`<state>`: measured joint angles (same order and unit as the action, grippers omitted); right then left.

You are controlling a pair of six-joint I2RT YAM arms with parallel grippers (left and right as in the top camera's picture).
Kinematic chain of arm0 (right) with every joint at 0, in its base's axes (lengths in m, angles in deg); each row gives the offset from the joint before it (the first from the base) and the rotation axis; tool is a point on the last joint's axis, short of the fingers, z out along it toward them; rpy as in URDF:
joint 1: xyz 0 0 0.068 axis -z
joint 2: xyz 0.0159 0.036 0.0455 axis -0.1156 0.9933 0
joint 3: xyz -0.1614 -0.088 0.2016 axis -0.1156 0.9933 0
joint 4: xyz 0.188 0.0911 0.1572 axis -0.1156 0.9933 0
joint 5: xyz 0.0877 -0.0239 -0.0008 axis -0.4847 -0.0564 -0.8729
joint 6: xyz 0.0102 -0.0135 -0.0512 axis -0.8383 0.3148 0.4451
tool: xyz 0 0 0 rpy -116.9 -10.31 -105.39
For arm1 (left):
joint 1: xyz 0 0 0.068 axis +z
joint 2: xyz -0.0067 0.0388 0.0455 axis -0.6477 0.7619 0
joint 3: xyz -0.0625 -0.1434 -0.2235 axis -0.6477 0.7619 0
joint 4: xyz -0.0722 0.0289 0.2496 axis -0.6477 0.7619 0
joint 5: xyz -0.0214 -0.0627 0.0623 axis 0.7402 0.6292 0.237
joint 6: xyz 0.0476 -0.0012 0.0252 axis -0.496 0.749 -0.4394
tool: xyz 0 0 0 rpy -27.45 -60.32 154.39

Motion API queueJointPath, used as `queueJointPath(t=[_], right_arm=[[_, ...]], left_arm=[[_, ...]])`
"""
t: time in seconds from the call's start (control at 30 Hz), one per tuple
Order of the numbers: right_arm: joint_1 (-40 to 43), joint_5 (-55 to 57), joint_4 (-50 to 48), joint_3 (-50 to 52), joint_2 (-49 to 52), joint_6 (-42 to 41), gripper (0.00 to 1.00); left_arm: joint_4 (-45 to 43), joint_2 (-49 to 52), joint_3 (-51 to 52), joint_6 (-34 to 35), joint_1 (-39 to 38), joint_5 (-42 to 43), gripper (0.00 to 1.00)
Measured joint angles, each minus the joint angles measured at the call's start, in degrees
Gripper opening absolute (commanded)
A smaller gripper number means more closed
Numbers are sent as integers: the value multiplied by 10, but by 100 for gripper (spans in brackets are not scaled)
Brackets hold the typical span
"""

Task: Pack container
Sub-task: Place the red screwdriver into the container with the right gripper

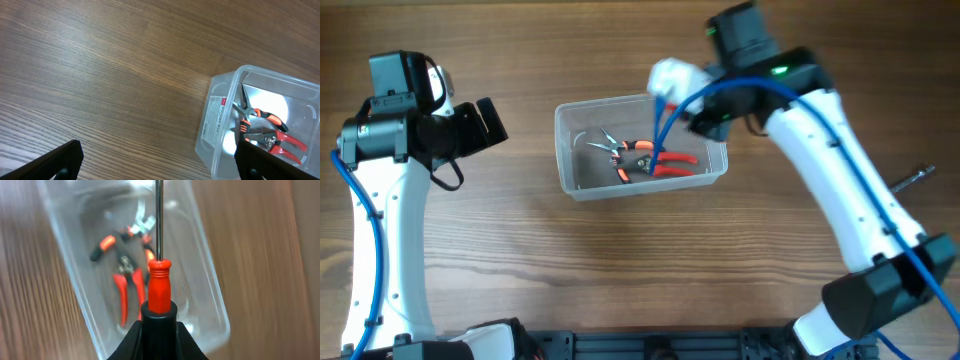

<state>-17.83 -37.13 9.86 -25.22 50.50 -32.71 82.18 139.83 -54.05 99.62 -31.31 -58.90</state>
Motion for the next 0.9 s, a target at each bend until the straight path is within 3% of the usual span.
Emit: queueJointPath(t=[0.1, 0.37, 0.4, 0.47, 0.77, 0.83, 0.9], right_arm=[[-56, -6, -37, 0, 45, 46, 4], [-58, -10, -37, 2, 212, 60, 4], [-58, -10, -37, 2, 217, 60, 8], [-58, -10, -39, 2, 216, 60, 33], [-57, -9, -45, -2, 214, 9, 41], [-52, 3, -45, -25, 204, -55, 69], [-38, 26, -43, -61, 181, -129, 82]], left_arm=[[2, 0, 0, 0, 0, 0, 100], [5, 0, 0, 0, 0, 0, 100], [5, 0, 0, 0, 0, 0, 100], [5, 0, 0, 0, 0, 0, 100], [5, 0, 0, 0, 0, 0, 100], [5, 0, 0, 0, 0, 0, 100], [5, 0, 0, 0, 0, 0, 100]])
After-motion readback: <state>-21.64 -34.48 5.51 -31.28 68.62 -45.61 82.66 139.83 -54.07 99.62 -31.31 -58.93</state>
